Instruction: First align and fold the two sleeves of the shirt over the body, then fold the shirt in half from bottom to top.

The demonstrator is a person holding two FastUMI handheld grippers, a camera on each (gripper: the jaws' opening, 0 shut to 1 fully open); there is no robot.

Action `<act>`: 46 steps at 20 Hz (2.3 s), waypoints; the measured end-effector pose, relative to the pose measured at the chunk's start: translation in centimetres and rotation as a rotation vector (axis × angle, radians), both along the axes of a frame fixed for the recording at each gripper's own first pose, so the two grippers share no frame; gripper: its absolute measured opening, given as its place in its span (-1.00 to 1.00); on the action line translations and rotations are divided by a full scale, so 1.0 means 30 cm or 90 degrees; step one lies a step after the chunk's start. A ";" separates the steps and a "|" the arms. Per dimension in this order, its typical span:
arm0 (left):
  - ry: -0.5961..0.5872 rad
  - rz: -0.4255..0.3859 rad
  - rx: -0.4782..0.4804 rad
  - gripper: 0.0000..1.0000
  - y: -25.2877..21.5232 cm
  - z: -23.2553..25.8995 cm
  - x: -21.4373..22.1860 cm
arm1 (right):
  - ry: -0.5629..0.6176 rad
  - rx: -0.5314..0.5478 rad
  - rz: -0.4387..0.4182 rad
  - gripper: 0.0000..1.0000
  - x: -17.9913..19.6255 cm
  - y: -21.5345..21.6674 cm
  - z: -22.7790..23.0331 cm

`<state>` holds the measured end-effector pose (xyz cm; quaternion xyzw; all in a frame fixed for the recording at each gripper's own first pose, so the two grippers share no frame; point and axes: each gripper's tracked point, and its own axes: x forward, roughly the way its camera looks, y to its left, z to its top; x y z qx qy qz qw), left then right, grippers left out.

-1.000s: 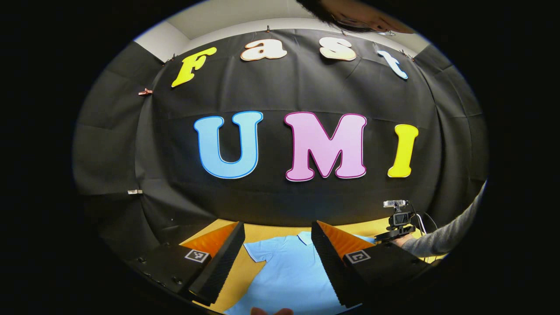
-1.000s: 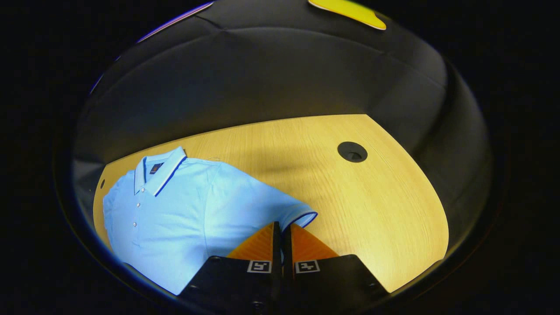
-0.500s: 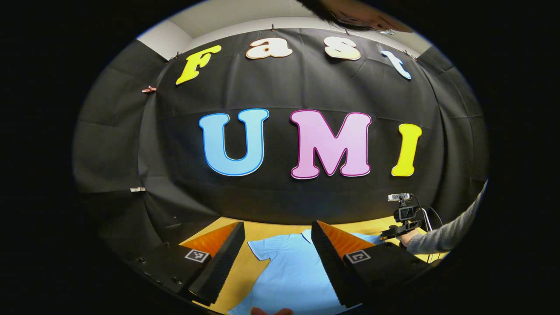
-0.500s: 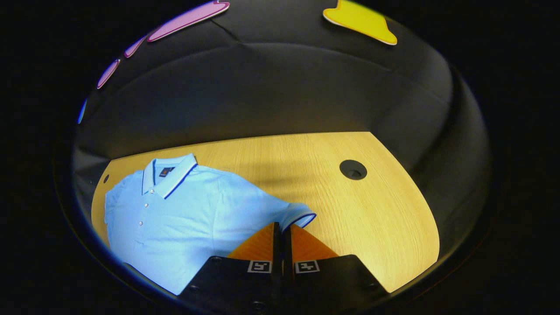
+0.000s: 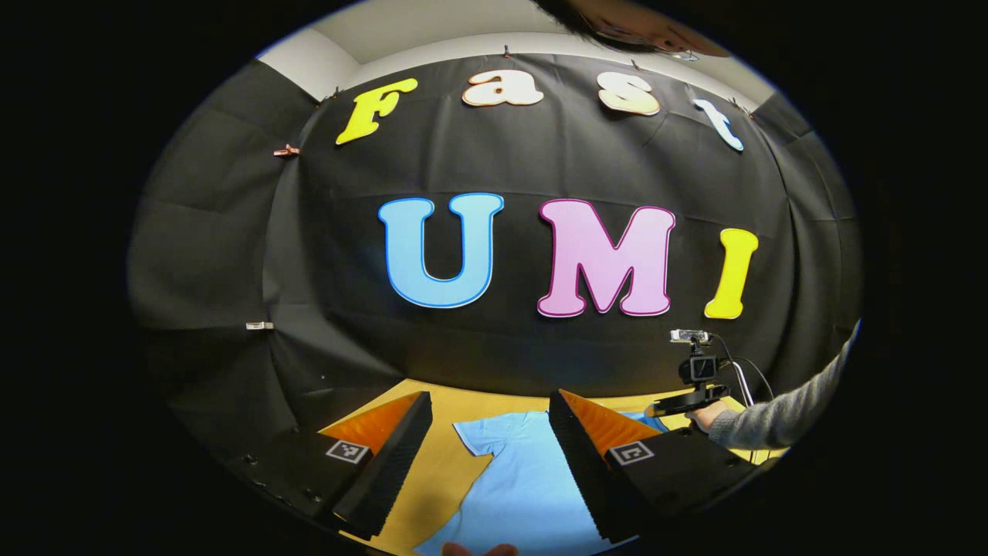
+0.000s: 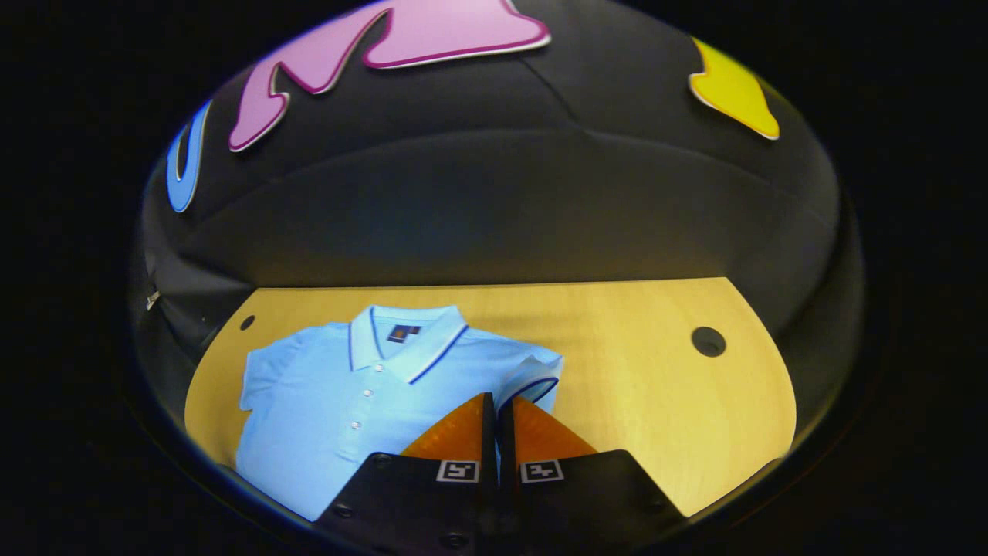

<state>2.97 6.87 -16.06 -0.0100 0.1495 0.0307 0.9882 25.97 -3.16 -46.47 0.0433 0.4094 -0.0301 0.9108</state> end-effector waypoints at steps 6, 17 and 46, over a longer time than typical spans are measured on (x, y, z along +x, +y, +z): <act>0.008 0.025 0.005 0.94 0.073 0.000 -0.042 | 0.032 0.029 0.088 -0.91 -0.017 0.276 -0.068; 0.016 0.042 0.003 0.94 0.110 -0.015 -0.040 | 0.115 -0.021 0.191 -0.91 -0.123 0.399 -0.217; -0.006 0.048 0.001 0.94 0.141 0.014 0.013 | -0.192 -0.054 0.125 0.91 -0.058 0.310 0.322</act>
